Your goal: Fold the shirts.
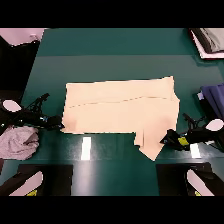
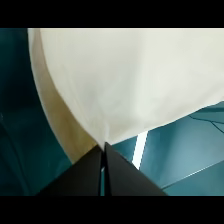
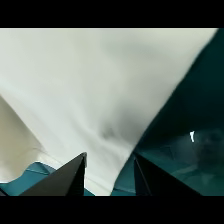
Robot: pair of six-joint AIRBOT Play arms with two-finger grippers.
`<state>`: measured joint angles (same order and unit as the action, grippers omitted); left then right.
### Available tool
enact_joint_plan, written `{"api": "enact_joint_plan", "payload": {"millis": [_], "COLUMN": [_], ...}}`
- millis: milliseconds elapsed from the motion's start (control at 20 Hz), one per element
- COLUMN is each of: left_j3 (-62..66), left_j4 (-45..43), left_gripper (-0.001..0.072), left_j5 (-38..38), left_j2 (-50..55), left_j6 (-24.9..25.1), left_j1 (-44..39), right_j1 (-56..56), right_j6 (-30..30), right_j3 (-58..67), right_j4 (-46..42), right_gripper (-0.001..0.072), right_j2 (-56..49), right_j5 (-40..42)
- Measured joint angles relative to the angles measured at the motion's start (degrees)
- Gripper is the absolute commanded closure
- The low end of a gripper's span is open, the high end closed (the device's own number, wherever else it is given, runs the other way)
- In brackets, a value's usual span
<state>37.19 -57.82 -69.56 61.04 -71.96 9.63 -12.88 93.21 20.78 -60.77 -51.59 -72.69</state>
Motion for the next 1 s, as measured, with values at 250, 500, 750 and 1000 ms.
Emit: {"api": "enact_joint_plan", "payload": {"millis": [250,500,750,1000], "left_j3": [0.02,0.02,2.45,8.66], "left_j4": [0.00,-0.13,-0.17,-0.02], "left_gripper": [0.0681,0.0682,0.0681,0.0681], "left_j5": [-0.24,-1.86,-2.08,2.54], "left_j2": [-0.02,-4.44,-11.37,-12.96], "left_j6": [0.00,0.00,-0.02,-0.02], "left_j1": [-0.02,0.00,-0.02,0.00], "right_j1": [0.11,0.00,0.00,0.04], "right_j6": [-1.22,-1.75,-1.38,-3.17], "right_j3": [-0.37,1.90,11.52,23.32], "right_j4": [-0.46,-1.57,-1.22,-0.85], "right_gripper": [0.0688,0.0690,0.0690,0.0690], "right_j2": [0.98,9.81,14.75,7.82], "right_j5": [5.20,3.06,-0.39,0.17]}}
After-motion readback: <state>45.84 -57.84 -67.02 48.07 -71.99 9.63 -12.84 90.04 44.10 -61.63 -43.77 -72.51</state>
